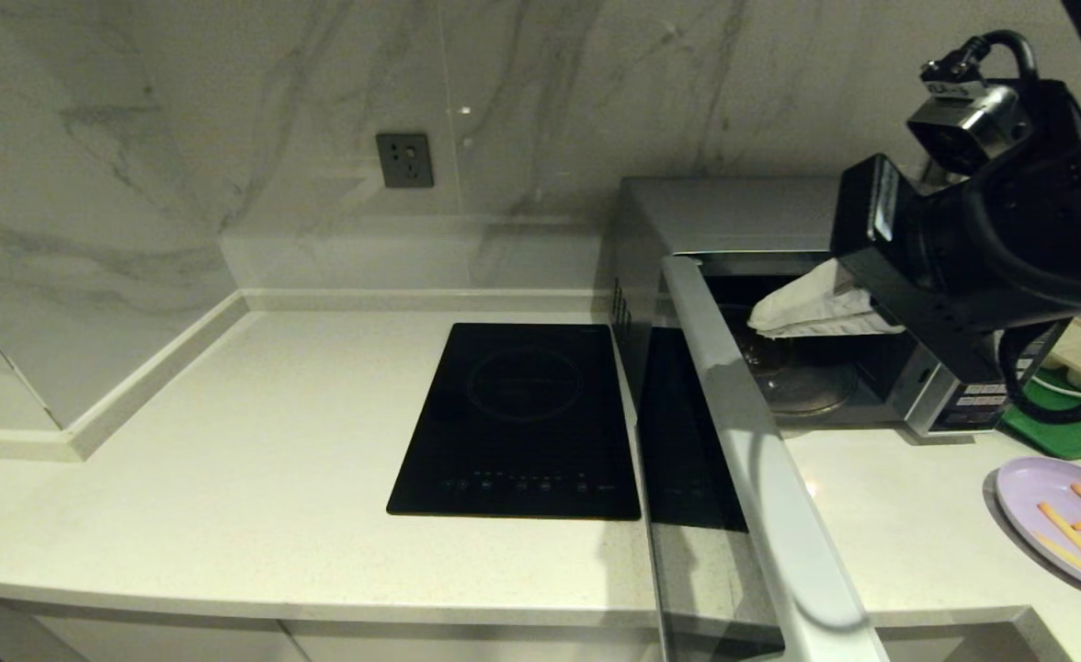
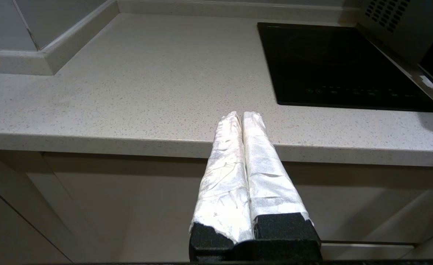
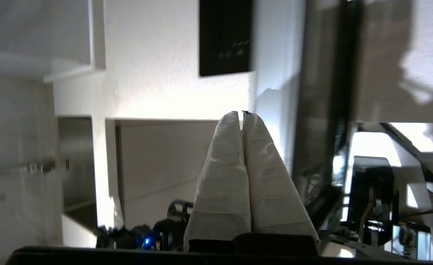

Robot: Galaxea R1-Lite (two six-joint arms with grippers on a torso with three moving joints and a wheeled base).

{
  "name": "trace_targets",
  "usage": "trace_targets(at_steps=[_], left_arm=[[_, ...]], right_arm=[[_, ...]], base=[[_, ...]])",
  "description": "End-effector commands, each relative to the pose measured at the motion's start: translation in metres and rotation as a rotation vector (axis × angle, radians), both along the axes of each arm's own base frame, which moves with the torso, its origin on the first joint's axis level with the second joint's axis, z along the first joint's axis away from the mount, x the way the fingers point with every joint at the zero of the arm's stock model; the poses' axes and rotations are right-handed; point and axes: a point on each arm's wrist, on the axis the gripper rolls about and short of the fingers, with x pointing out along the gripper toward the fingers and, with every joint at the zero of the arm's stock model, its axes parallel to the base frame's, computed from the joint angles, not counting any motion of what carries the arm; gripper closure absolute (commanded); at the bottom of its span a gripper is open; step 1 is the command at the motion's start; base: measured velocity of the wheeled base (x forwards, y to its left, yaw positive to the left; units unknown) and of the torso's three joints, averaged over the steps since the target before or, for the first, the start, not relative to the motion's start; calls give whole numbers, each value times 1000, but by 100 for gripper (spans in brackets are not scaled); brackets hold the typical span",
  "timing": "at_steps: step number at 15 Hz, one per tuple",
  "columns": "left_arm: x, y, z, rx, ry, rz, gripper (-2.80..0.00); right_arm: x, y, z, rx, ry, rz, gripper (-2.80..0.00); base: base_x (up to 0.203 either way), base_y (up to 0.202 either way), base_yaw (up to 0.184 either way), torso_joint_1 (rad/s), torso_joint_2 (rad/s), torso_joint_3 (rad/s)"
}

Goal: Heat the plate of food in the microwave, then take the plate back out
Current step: Close the microwave oven

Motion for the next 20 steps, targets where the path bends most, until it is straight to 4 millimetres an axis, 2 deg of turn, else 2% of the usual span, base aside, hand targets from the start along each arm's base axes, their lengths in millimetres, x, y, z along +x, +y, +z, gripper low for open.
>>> trace_targets(at_steps=[1,4,7,9,15,20], left_arm=[[0,0,0,-1,0,1,0],[0,0,0,-1,0,1,0],[0,0,0,-1,0,1,0],[0,0,0,-1,0,1,0],[0,0,0,-1,0,1,0],[0,0,0,-1,0,1,0]], right_arm=[[6,26,-12,-23,42,46,0],[2,53,-21,-25,100,97,0],[3,56,-30,-61,146,104,0],[-1,52,-29,-59,156,96,0],[-18,24,-31,-112,143,33,0],[-18,-23,-43,-148,171,-168,0]], base=[[0,0,0,0,0,0],[0,0,0,0,0,0],[0,0,0,0,0,0],[0,0,0,0,0,0],[0,0,0,0,0,0],[0,0,0,0,0,0]])
